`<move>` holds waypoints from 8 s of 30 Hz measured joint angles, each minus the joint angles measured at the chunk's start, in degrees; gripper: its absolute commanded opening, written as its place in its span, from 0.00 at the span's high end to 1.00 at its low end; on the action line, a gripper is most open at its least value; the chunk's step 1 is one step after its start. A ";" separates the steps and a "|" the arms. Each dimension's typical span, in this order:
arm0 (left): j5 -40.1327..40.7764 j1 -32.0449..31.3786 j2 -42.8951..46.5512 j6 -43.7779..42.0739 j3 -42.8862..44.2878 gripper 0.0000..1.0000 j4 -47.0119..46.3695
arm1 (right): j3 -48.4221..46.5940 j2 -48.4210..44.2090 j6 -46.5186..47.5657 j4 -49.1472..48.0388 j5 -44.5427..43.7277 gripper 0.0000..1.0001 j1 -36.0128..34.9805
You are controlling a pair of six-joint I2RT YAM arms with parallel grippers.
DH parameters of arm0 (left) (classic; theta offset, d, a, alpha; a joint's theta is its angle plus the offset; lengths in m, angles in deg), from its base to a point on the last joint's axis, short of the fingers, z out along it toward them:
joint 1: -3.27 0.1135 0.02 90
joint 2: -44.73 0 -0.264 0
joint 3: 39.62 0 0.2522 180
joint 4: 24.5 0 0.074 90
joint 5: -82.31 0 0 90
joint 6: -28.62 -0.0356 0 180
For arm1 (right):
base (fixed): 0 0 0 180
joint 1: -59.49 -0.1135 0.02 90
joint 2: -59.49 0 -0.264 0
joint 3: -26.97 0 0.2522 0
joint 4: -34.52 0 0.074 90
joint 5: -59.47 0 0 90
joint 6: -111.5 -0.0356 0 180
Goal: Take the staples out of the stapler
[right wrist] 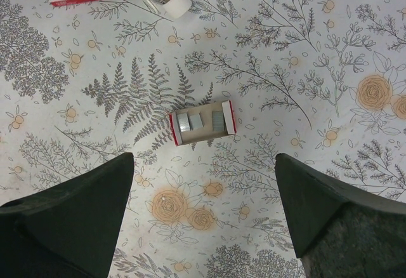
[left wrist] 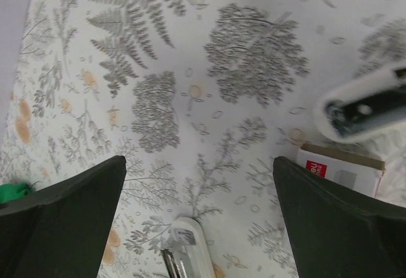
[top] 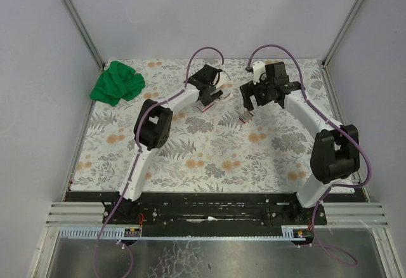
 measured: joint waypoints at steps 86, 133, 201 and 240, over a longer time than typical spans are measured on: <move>-48.37 -1.84 34.64 35.60 -49.16 0.00 -2.36 | -16.20 28.28 -7.37 5.07 15.65 0.38 7.17; -51.84 -0.46 33.00 42.12 -51.19 0.00 -6.14 | -0.72 20.17 -0.26 2.78 20.31 0.74 5.49; -54.34 -0.22 27.17 45.33 -45.99 0.00 -12.50 | 5.16 16.63 -2.19 0.28 20.74 0.76 -0.42; -53.46 -0.94 27.12 45.48 -46.38 0.00 -13.92 | 5.46 16.20 -3.06 0.31 19.41 0.76 -1.84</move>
